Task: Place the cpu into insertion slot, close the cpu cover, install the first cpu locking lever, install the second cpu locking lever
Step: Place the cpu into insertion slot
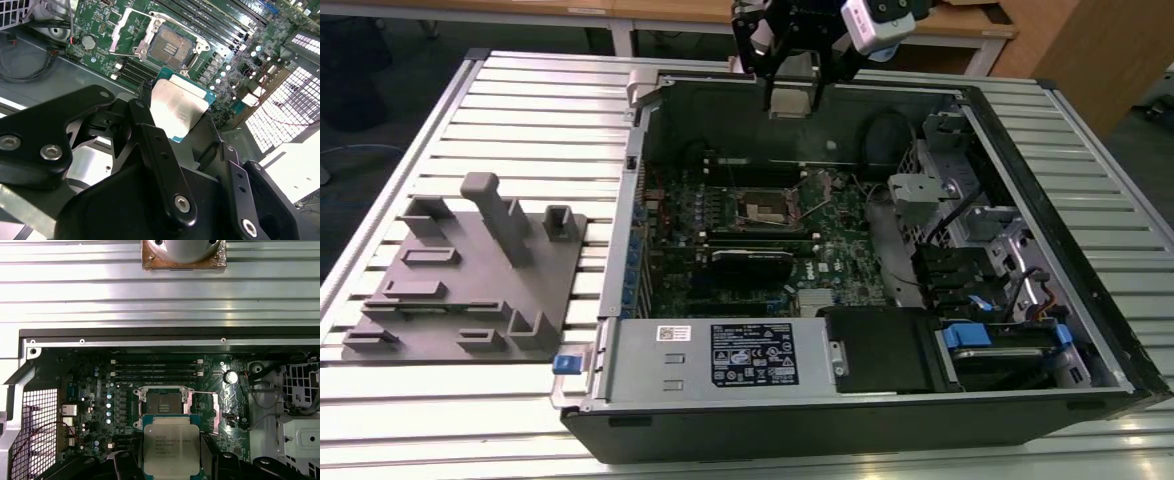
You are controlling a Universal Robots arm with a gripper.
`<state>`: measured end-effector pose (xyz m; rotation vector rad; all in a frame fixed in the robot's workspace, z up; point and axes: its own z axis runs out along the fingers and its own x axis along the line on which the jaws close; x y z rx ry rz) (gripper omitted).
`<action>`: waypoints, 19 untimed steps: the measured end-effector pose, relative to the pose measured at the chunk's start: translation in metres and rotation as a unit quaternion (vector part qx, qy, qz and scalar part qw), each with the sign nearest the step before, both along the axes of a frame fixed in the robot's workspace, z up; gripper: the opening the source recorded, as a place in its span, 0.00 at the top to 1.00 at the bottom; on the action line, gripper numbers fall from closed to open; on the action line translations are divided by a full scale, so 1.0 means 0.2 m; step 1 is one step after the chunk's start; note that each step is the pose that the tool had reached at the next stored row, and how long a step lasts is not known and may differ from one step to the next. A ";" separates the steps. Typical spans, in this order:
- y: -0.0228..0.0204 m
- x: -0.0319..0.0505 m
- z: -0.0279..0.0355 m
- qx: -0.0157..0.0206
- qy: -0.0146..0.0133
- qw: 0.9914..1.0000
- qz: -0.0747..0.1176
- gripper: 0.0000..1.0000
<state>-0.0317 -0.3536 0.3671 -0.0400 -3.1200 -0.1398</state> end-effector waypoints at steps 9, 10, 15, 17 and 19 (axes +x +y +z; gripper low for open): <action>0.000 0.000 -0.005 0.000 0.000 1.000 0.000 0.46; 0.000 0.000 -0.005 0.000 0.000 1.000 0.000 0.46; 0.000 0.000 -0.009 0.000 0.000 1.000 0.000 0.46; 0.000 0.000 -0.013 0.000 0.000 1.000 0.000 0.46; 0.000 0.000 -0.014 0.000 0.000 1.000 0.000 0.46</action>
